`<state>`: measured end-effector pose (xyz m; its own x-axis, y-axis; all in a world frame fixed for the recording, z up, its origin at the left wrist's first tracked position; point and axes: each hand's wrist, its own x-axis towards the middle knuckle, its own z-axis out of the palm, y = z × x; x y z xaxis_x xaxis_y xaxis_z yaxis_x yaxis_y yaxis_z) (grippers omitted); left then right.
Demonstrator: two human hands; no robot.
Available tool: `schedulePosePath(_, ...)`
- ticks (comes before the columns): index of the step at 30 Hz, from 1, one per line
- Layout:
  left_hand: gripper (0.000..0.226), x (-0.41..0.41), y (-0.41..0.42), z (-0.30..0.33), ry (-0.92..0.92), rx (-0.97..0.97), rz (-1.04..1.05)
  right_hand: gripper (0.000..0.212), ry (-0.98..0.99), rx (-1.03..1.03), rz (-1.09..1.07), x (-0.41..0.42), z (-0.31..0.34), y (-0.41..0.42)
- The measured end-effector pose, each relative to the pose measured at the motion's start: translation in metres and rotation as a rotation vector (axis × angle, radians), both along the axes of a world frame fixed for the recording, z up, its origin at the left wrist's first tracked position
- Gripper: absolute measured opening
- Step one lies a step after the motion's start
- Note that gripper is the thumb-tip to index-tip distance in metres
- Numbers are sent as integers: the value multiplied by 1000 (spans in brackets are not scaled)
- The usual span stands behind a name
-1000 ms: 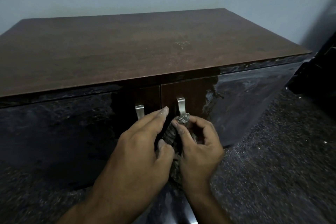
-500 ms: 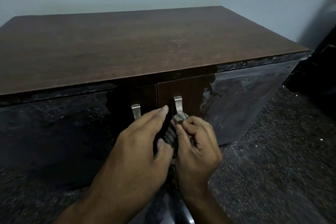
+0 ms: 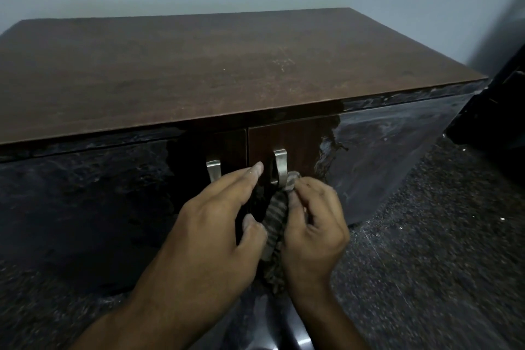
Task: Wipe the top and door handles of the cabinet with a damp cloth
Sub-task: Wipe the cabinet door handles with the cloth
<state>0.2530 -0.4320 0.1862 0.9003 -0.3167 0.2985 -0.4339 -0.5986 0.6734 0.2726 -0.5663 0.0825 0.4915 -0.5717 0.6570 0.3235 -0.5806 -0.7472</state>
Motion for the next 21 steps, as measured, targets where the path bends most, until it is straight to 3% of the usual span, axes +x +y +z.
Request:
schedulePosePath(10, 56, -1, 4, 2, 8, -150, 34, 11, 177, 490, 49, -2, -9, 45)
schedulePosePath(12, 55, -2, 5, 2, 7, -164, 32, 10, 144, 477, 46, -1, -2, 56)
schedulePosePath(17, 60, -2, 5, 3, -2, -149, 32, 10, -21, 190, 65, 1, -3, 57)
schedulePosePath(21, 60, -3, 5, 5, 9, -140, 25, 26, 128, 552, 8, -2, -13, 50)
